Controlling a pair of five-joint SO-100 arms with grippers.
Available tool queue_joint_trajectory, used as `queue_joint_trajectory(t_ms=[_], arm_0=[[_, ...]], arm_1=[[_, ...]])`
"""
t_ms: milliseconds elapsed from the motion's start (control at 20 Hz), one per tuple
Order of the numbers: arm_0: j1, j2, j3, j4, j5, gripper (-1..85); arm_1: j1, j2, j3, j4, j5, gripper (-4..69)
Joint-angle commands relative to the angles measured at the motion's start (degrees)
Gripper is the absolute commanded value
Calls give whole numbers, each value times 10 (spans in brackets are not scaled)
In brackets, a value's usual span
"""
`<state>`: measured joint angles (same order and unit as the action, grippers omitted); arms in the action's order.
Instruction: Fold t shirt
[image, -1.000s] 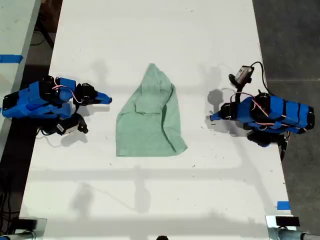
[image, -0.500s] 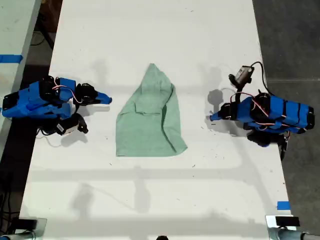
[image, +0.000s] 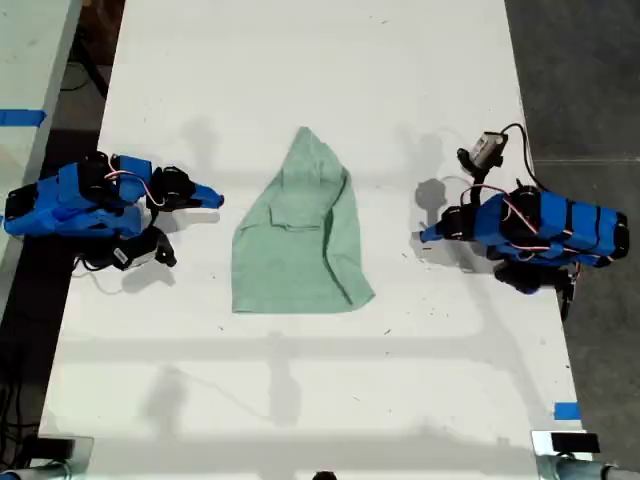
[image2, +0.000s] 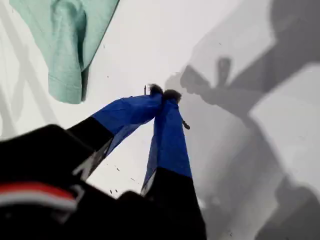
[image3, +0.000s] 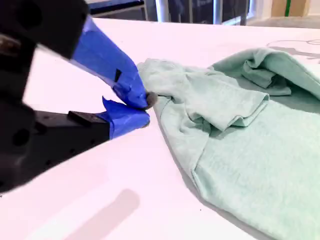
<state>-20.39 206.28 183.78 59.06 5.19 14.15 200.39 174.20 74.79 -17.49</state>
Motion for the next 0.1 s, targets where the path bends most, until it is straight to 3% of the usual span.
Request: queue_joint_trajectory(t_ms=[0,50], arm_0=[[-2,4,4,-4,-15,0],[-2,4,4,-4,-15,0]], arm_1=[[-5,6,23,2,10,-1],[-5,6,23,2,10,-1]])
